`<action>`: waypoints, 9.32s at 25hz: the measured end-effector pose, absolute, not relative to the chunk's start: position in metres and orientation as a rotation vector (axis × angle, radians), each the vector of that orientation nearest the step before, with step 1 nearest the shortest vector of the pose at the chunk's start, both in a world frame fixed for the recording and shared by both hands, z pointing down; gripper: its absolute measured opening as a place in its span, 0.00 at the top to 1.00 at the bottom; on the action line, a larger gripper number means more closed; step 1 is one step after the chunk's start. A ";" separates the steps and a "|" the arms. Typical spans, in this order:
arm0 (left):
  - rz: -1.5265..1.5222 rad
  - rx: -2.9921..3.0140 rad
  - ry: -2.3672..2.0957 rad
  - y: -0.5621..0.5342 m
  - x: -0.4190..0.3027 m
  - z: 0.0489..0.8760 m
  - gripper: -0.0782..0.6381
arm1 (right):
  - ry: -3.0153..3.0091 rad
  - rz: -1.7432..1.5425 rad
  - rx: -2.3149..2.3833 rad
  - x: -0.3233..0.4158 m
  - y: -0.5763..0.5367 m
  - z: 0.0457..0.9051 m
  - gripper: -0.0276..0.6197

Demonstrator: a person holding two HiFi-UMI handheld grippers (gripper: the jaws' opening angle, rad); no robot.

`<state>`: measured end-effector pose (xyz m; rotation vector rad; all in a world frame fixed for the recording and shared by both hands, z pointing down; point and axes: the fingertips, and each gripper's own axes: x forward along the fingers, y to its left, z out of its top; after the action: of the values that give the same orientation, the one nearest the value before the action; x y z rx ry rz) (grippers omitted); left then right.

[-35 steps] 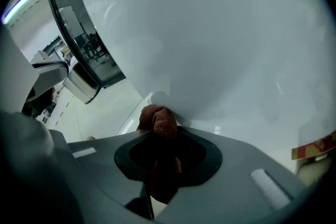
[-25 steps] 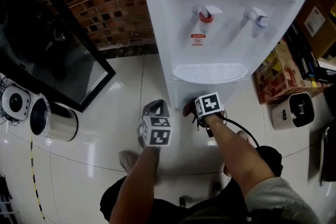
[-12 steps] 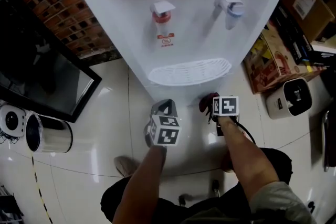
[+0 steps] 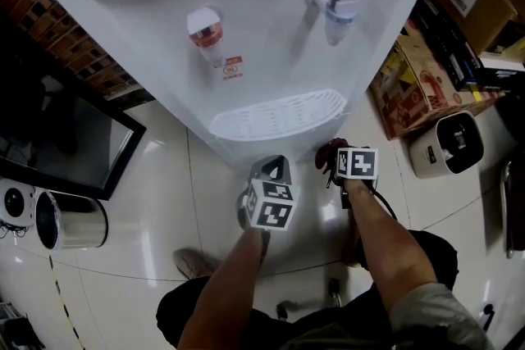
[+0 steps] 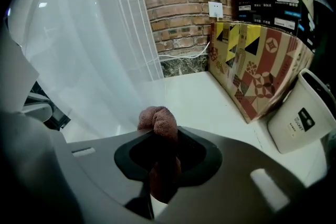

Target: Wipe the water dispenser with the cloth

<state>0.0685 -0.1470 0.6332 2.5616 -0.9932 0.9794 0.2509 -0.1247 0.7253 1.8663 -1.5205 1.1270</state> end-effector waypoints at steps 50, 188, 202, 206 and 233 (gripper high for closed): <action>1.194 2.237 -1.226 -0.176 -0.089 0.678 0.89 | -1.713 1.170 1.246 0.024 -0.144 0.828 0.83; 0.247 2.434 -2.008 -0.128 0.201 0.296 0.89 | -2.835 -0.122 1.215 0.237 -0.196 0.262 0.83; 0.345 2.164 -2.066 -0.106 0.172 0.423 0.89 | -2.613 0.259 1.043 0.229 -0.198 0.437 0.83; 0.405 2.114 -2.083 -0.105 0.158 0.453 0.89 | -2.554 0.404 1.059 0.230 -0.206 0.471 0.83; 0.771 2.056 -1.637 -0.097 0.190 0.621 0.89 | -2.103 1.039 0.863 0.226 -0.167 0.732 0.82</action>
<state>0.1904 -0.0967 0.6206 2.0556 -1.6368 0.7706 0.2264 -0.1667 0.7317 0.8632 -2.1030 1.0388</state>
